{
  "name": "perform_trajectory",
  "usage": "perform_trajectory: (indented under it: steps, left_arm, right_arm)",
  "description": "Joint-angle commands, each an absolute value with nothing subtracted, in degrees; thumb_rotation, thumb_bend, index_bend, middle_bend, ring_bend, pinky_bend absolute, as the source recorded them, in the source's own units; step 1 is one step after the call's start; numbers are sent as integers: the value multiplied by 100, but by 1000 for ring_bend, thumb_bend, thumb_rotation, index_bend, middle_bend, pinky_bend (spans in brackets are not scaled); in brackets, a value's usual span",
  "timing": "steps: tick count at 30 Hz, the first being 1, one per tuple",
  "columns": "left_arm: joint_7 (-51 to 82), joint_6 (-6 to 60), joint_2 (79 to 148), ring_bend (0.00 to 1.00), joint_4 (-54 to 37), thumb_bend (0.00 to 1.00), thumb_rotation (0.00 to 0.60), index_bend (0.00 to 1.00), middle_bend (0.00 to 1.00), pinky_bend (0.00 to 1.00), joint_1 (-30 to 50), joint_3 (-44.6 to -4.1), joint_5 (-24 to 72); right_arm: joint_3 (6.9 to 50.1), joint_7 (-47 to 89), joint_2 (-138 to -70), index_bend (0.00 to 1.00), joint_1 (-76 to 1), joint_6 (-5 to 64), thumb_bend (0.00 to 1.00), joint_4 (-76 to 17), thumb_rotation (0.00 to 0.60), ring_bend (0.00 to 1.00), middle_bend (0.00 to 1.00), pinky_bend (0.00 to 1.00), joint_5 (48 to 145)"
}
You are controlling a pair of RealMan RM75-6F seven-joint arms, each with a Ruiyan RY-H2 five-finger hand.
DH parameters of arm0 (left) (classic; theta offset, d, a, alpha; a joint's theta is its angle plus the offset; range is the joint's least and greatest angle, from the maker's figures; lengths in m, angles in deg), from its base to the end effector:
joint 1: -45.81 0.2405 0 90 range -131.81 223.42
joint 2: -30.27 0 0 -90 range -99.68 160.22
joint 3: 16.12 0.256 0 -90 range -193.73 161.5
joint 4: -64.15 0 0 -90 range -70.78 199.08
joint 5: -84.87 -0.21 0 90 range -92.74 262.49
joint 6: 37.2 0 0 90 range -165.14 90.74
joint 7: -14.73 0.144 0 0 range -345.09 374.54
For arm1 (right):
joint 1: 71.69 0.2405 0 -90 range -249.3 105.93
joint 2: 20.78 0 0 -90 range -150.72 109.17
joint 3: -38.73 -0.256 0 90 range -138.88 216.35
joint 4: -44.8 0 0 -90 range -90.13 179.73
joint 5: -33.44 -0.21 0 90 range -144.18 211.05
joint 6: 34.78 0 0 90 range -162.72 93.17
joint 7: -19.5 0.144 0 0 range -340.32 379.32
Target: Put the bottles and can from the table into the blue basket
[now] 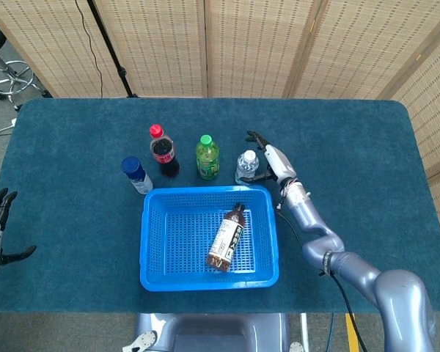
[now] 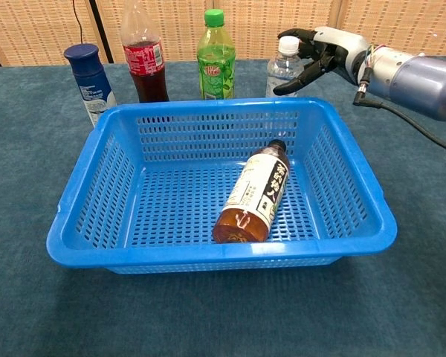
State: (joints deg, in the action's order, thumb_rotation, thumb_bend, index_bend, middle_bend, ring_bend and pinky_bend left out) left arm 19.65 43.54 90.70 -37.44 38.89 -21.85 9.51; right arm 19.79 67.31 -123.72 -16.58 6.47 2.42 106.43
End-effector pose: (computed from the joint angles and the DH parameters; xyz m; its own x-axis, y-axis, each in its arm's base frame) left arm -0.2998 0.1979 0.1691 0.3572 0.0361 0.9333 0.9262 0.1154 -0.3589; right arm -0.1424 -0.4644 -0.0238 -0.3046 -0.3486 0.8864 -0.9262 -0.1085 -0.3610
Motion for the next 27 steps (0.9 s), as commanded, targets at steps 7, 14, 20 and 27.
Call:
perform_trajectory:
  steps: [7, 14, 20, 27]
  left_arm:
    - [1951, 4360, 9063, 0, -3759, 64, 600, 0, 0, 0, 3883, -2194, 959]
    - [1902, 4402, 9048, 0, -3776, 64, 600, 0, 0, 0, 3902, -2158, 857]
    - [1808, 4444, 9023, 0, -3769, 64, 600, 0, 0, 0, 3927, -2109, 716]
    - [1686, 4531, 8988, 0, -3762, 64, 600, 0, 0, 0, 3973, -2068, 570]
  right_arm:
    - [1791, 6581, -12806, 592, -1579, 895, 7, 735, 600, 690, 782, 690, 10487]
    - [1752, 6572, -12030, 612, -1940, 1672, 52, -540, 600, 700, 792, 698, 10763]
    - [1514, 5997, -10576, 617, -2488, 2496, 63, -3004, 600, 701, 796, 697, 10948]
    - [1629, 5155, -9325, 623, -3067, 2647, 67, -5344, 600, 703, 802, 697, 10844]
